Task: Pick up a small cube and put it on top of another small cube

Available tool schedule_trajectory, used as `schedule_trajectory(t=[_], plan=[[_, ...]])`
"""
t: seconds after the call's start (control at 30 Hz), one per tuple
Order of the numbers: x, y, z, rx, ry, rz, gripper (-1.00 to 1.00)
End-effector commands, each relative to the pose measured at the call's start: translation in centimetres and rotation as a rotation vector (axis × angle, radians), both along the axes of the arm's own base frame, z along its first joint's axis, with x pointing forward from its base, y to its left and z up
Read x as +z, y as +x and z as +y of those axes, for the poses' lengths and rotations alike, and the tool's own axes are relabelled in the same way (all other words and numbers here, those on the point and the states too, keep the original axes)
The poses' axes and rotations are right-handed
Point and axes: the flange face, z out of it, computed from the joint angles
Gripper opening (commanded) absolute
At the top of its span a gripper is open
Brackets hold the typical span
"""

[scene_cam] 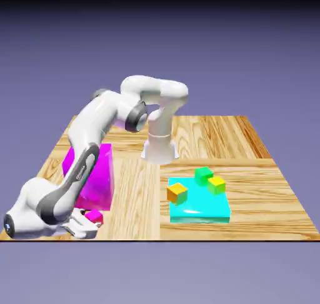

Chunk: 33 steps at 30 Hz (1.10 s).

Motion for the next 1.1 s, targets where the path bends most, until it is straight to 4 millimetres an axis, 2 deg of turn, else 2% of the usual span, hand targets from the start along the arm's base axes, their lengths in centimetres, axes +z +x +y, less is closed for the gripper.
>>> schedule_trajectory(t=[0.0,0.03,0.07,0.47,0.5,0.63,0.8,0.93,1.07], plan=[[-0.3,-0.4,0.3,0.000,0.000,0.000,0.00],[-0.5,-0.7,0.5,0.001,-0.001,0.000,0.00],[-0.5,-0.7,0.5,0.001,-0.001,0.000,-1.00],[3.4,2.4,-2.5,0.000,0.000,0.000,-1.00],[3.8,2.0,-3.6,-0.016,-0.011,0.003,-1.00],[5.3,-5.2,-13.9,-0.217,-0.126,0.041,-1.00],[8.5,-17.4,-25.2,-0.487,-0.269,0.094,-1.00],[12.1,-29.2,-31.9,-0.716,-0.384,0.142,-1.00],[16.4,-42.5,-36.0,-0.955,-0.499,0.195,-1.00]])
